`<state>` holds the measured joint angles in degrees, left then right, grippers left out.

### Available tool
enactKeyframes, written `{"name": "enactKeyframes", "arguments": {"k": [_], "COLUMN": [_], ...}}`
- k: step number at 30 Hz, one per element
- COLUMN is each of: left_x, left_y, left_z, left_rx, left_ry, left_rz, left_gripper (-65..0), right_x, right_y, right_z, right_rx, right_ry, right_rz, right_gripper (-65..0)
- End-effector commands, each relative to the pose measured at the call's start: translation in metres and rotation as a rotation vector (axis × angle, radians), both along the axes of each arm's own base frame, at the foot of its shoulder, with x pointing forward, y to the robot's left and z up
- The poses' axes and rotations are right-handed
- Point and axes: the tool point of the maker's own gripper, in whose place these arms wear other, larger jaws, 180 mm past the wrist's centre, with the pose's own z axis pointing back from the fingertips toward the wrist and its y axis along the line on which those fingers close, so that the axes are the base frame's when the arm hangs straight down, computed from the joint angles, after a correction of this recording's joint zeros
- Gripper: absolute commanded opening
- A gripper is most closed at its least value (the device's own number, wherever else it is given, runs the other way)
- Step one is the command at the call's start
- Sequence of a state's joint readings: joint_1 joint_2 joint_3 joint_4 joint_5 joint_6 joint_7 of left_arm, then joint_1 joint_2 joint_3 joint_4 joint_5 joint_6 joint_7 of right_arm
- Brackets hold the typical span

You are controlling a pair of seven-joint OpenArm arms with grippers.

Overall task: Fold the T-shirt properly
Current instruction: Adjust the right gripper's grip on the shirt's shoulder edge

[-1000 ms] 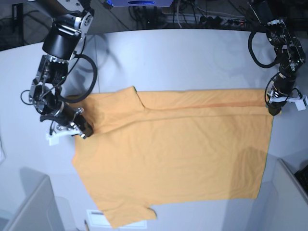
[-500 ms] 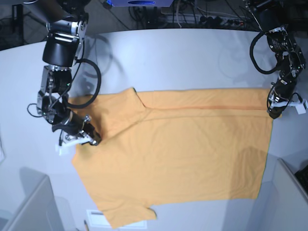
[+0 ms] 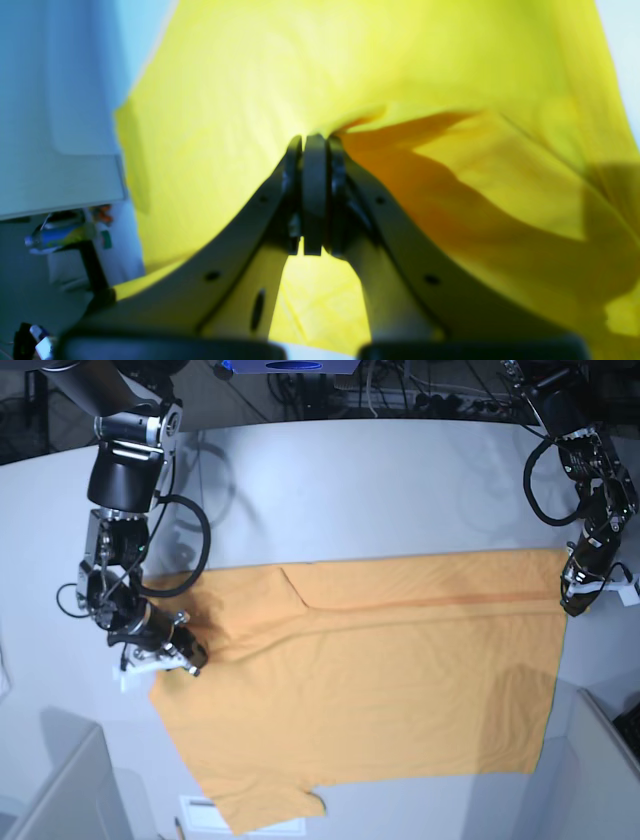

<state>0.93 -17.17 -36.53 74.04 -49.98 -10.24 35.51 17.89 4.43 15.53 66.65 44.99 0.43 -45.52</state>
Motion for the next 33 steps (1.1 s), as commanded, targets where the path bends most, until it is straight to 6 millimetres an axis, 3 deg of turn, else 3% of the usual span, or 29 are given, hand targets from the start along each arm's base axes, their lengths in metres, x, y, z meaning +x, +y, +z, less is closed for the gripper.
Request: {"name": "enactKeyframes", "arguments": {"k": [1, 9, 10, 12, 13, 16, 20, 23, 27, 31, 33], "left_x": [0.008, 0.008, 0.008, 0.008, 0.009, 0.017, 0.023, 0.02, -0.011, -0.052, -0.062], "left_y": [0.009, 0.009, 0.01, 0.01, 0.01, 0.01, 0.01, 0.011, 0.021, 0.024, 0.018], "left_z": [0.017, 0.017, 0.017, 0.017, 0.019, 0.026, 0.037, 0.057, 0.075, 0.066, 0.061], "left_rx": [0.023, 0.022, 0.021, 0.023, 0.025, 0.024, 0.037, 0.087, 0.167, 0.182, 0.191], "left_ry": [-0.045, -0.045, -0.046, -0.048, -0.052, -0.075, -0.101, -0.132, -0.145, -0.114, -0.118], "left_rz": [0.01, 0.011, 0.011, 0.013, 0.013, 0.012, 0.007, -0.01, 0.004, 0.037, -0.004], "left_gripper": [-65.0, -65.0, -62.9, -52.5, -47.1, -27.0, -11.7, -11.0, -10.9, -10.9, -10.9], "right_x": [0.015, 0.013, 0.013, 0.013, 0.014, 0.014, 0.004, -0.014, -0.057, -0.103, -0.117], "right_y": [-0.004, -0.003, -0.003, -0.004, -0.005, -0.009, -0.019, -0.032, -0.058, -0.072, -0.076], "right_z": [0.02, 0.019, 0.018, 0.02, 0.02, 0.026, 0.046, 0.057, 0.049, 0.028, 0.017], "right_rx": [0.002, 0.003, 0.002, 0.001, 0.001, -0.009, -0.062, -0.105, -0.153, -0.176, -0.184], "right_ry": [-0.06, -0.054, -0.054, -0.059, -0.06, -0.082, -0.187, -0.234, -0.193, -0.112, -0.071], "right_rz": [-0.007, -0.004, -0.004, -0.008, -0.012, -0.017, -0.06, -0.137, -0.315, -0.474, -0.523], "right_gripper": [-65.0, -64.4, -54.9, -41.0, -38.1, -40.1, -42.9, -42.9, -42.9, -42.8, -42.3]}}
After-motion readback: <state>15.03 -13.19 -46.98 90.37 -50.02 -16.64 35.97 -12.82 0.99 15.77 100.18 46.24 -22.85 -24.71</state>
